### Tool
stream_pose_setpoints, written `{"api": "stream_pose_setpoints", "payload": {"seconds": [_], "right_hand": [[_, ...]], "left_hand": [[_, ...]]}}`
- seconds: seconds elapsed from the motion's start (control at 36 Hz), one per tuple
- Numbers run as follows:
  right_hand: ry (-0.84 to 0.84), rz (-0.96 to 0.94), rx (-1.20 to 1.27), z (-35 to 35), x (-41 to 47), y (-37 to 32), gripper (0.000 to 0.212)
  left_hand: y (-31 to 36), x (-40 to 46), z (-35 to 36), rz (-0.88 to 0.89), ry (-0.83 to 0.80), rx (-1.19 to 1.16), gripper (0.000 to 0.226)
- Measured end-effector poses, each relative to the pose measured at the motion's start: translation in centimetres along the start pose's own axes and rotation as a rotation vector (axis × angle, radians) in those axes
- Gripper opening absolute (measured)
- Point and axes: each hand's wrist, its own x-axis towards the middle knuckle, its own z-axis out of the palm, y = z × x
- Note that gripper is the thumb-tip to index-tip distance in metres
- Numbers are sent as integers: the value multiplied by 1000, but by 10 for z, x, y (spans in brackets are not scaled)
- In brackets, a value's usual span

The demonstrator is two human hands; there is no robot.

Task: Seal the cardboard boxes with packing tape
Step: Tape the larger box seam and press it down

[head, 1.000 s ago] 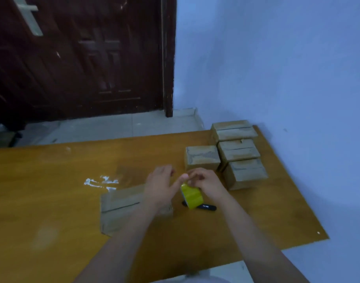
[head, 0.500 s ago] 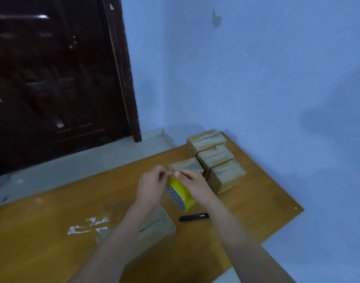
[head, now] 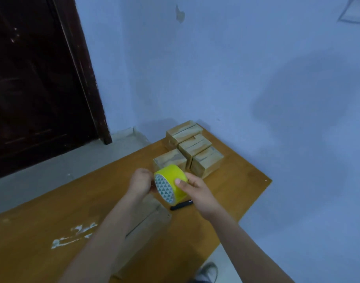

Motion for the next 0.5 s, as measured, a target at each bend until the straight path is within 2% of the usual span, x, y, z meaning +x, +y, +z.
{"api": "stream_pose_setpoints", "payload": {"seconds": [0.17, 0.25, 0.33, 0.36, 0.5], "right_hand": [[15, 16, -91, 12, 2, -11, 23], [6, 25, -162, 16, 8, -19, 33], [-5, 85, -263, 18, 9, -19, 62], [-10, 110, -306, 18, 8, -17, 65], [39, 122, -337, 16, 2, -7, 52]], "left_hand": [[5, 3, -10, 77, 12, 124, 34], [8, 8, -17, 85, 19, 64, 35], [14, 14, -35, 68, 29, -71, 30], [15, 16, -41, 63, 27, -103, 27], [14, 22, -50, 134, 53, -34, 24]]}}
